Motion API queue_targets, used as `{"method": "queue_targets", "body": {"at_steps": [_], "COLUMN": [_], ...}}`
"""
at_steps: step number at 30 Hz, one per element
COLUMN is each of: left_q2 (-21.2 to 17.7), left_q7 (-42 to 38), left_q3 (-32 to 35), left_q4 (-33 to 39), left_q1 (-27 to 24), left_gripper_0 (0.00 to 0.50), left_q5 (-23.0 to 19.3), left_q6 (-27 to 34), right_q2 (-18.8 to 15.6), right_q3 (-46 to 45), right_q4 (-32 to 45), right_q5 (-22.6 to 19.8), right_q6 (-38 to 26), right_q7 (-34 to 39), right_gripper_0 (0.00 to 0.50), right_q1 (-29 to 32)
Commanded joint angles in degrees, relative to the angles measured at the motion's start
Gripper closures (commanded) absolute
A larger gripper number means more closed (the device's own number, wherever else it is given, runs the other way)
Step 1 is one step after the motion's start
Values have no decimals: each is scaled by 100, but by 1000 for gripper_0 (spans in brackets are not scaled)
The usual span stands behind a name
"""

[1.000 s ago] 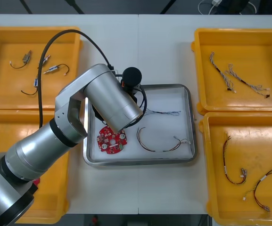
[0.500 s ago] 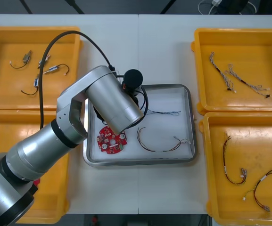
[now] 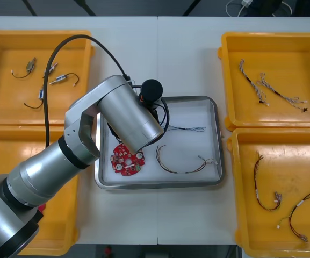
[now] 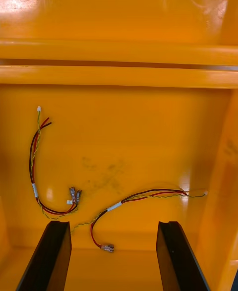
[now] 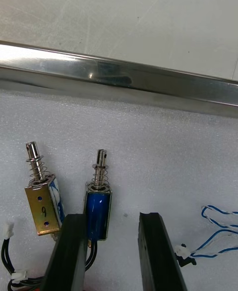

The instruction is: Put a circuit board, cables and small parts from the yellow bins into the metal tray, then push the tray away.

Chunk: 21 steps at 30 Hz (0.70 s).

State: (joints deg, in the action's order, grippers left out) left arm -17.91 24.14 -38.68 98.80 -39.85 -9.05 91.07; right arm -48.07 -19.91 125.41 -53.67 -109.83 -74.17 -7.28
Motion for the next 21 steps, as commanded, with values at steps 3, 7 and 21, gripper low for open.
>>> {"method": "queue_targets", "body": {"at_steps": [3, 7, 21], "left_q2": [-2, -28, -749], "left_q7": [-199, -173, 416], "left_q3": [-105, -114, 458], "left_q4": [78, 105, 1361], "left_q1": [47, 39, -234], "left_gripper_0": [128, 99, 0], "left_q5": [122, 140, -853], "left_q6": [-72, -63, 983], "right_q2": [34, 34, 34], "right_q3": [-101, -101, -101], "right_q4": [221, 221, 282], "right_q5": [-100, -126, -240], "right_q6": [-17, -17, -17], "right_q7": [202, 193, 114], "right_gripper_0": [0, 0, 0], "right_q1": [78, 78, 78]}}
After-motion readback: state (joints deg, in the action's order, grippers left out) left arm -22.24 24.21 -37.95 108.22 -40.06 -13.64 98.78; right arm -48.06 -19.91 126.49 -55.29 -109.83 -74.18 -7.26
